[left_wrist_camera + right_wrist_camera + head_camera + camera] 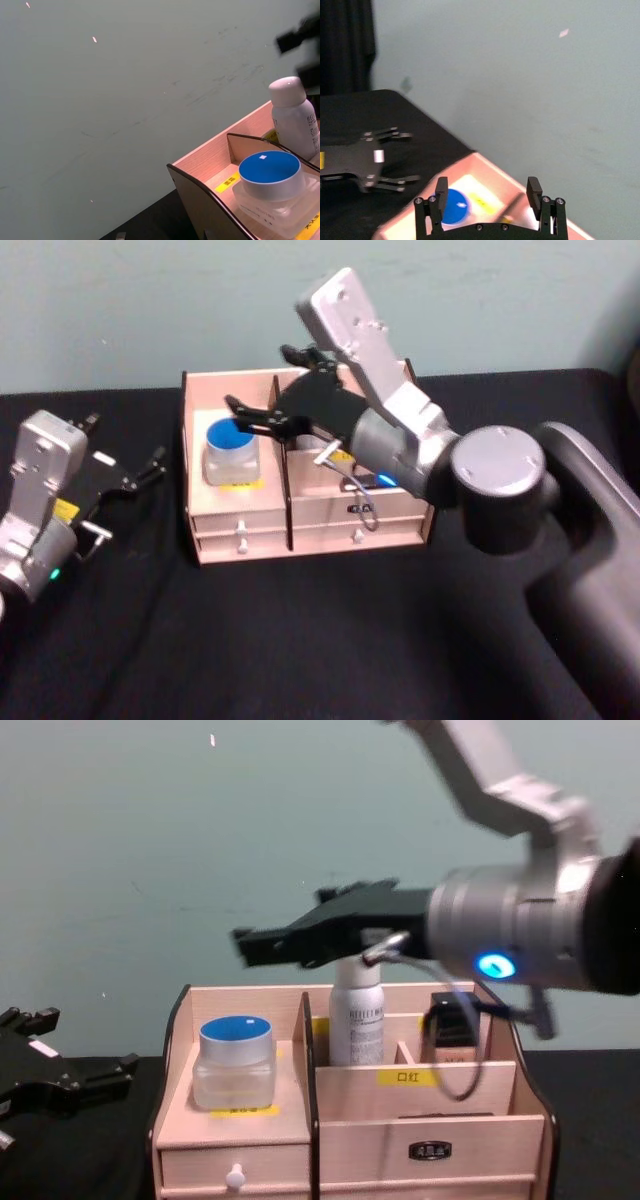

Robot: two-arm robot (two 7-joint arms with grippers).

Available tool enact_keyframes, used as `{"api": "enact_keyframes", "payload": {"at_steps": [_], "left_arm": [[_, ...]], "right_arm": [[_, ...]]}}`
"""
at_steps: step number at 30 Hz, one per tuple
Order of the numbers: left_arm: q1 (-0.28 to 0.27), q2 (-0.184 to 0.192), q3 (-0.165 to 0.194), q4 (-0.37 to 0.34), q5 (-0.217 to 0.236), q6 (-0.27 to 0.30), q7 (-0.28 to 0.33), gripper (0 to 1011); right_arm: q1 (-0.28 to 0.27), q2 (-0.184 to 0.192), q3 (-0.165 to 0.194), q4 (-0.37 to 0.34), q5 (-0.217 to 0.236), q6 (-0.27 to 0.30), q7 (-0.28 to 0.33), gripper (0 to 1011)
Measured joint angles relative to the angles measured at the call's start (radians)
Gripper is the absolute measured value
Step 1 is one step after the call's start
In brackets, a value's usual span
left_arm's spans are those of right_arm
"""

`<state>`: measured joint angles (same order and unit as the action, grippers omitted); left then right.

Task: Pick up the facial cleanser and watermelon frost from the table and place them into the tiered storage box.

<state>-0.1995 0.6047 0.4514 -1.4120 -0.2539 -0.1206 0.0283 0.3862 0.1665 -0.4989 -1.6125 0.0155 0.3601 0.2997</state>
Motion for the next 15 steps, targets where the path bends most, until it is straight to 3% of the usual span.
{"api": "enact_keyframes", "payload": {"at_steps": [3,6,15], "left_arm": [[0.0,0.0,0.0,0.0,0.0,0.0,0.0,1010],[0.0,0.0,0.0,0.0,0.0,0.0,0.0,1010],[0.0,0.0,0.0,0.0,0.0,0.0,0.0,1010]], "right_arm": [[-0.032,0.018,0.02,-0.042,-0.022,-0.019,-0.032,1003],[-0.104,0.047,0.075,-0.104,-0.053,-0.048,-0.097,1002],[-0.23,0.08,0.194,-0.126,-0.056,-0.071,-0.166,1003]]}}
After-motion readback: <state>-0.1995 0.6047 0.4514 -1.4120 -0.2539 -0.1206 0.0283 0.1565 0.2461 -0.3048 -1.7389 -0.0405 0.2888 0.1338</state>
